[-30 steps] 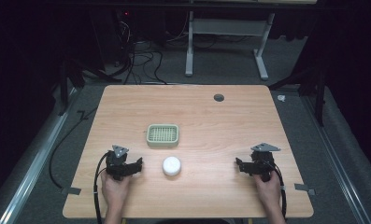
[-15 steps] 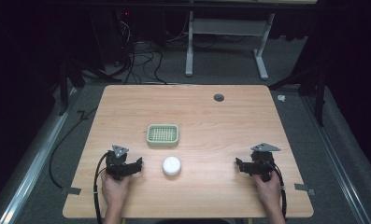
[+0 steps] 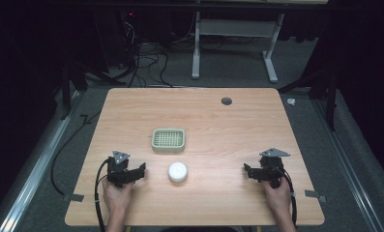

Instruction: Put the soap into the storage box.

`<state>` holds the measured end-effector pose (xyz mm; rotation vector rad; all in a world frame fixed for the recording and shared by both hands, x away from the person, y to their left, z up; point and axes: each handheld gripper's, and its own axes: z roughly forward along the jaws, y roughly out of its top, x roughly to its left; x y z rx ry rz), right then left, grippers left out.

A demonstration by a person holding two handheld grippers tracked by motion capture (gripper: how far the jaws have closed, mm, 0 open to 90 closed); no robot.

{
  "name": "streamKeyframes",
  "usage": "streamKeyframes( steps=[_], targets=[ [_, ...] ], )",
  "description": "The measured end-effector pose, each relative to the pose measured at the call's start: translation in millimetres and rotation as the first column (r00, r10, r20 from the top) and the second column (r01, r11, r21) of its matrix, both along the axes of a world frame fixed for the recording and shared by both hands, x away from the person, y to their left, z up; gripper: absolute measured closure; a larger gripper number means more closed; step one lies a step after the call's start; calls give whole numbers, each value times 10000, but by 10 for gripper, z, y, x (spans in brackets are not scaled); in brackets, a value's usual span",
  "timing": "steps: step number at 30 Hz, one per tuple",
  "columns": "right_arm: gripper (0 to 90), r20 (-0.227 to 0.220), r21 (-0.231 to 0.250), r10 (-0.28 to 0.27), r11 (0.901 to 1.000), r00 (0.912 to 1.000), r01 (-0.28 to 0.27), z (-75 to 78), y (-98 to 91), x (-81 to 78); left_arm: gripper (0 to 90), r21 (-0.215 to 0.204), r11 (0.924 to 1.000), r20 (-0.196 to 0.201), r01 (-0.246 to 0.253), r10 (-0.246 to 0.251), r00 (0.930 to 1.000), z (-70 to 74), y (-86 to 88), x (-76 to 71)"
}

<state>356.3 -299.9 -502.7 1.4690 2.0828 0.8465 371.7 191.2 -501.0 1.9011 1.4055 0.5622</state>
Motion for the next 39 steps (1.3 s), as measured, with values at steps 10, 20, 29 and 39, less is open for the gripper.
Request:
streamKeyframes(
  steps=[10,20,29,39],
  targets=[
    [151,-2,-15,33,10000,10000,-33,0,3,4,187,-505,9984,36,252,-250,9997,119,24,-56],
    [151,-6,-19,39,10000,10000,-39,0,6,6,190,-691,9947,74,756,-753,9971,248,-63,-112],
    [151,-6,-17,45,10000,10000,-45,0,7,6,186,-590,9912,11,1185,-1186,9929,309,-171,-184],
    [151,-23,-22,59,10000,10000,-59,1,7,4,178,-596,9821,165,1786,-1779,9839,396,-300,-237]
  ],
)
